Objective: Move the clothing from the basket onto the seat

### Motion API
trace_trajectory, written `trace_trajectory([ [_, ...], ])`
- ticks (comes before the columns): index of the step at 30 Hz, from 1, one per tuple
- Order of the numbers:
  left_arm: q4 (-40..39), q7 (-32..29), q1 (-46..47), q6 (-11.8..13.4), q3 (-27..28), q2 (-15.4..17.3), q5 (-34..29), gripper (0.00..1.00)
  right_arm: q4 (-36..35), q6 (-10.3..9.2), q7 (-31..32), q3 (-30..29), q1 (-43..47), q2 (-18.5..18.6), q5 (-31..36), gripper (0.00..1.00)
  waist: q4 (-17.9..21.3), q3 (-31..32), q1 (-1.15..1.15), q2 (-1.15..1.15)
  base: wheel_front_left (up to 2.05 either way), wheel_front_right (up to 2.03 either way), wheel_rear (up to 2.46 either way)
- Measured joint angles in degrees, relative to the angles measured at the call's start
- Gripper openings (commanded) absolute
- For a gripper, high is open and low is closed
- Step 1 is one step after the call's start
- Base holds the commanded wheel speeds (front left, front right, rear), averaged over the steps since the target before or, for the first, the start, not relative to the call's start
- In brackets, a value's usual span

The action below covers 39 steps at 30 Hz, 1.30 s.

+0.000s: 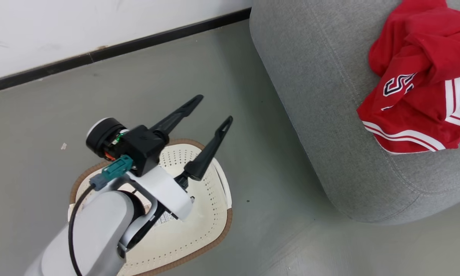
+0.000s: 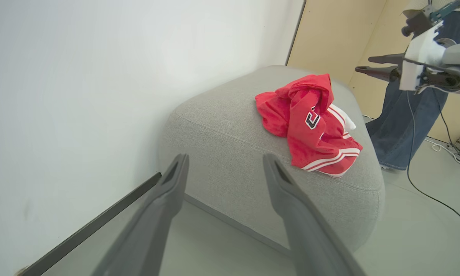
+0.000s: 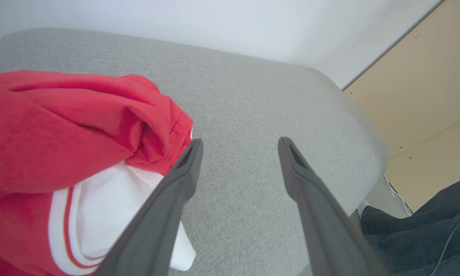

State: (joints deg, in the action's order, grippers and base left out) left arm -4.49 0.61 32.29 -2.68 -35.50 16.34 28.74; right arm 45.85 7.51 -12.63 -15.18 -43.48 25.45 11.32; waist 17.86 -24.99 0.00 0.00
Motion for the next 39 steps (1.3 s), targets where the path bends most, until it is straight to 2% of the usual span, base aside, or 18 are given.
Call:
trace_trajectory([
  [10,2.52,4.83,-2.81,3.52,5.97,0.77,0.59,1.00,-4.75,0.00,-1.02,8.98,-1.74,-4.26,-1.48,1.00,-0.32,3.99,0.00,0.00,0.00,0.00,0.00],
  [20,5.15,9.31,-8.84,8.02,11.78,1.82,2.04,1.00,-6.95,0.00,-1.45,17.74,-3.13,-9.33,-5.02,1.00,-3.43,7.85,0.00,0.00,0.00,0.00,0.00],
  [31,7.38,12.41,-16.07,12.81,17.74,1.66,4.20,1.00,-8.16,0.00,-1.56,19.96,-3.36,-13.90,-10.34,1.00,-8.31,11.52,0.00,0.00,0.00,0.00,0.00],
  [39,8.89,13.17,-19.71,15.82,21.30,0.54,4.54,1.00,-9.06,-0.01,-1.57,20.20,1.65,-15.50,-11.96,1.00,-11.65,14.02,0.00,0.00,0.00,0.00,0.00],
])
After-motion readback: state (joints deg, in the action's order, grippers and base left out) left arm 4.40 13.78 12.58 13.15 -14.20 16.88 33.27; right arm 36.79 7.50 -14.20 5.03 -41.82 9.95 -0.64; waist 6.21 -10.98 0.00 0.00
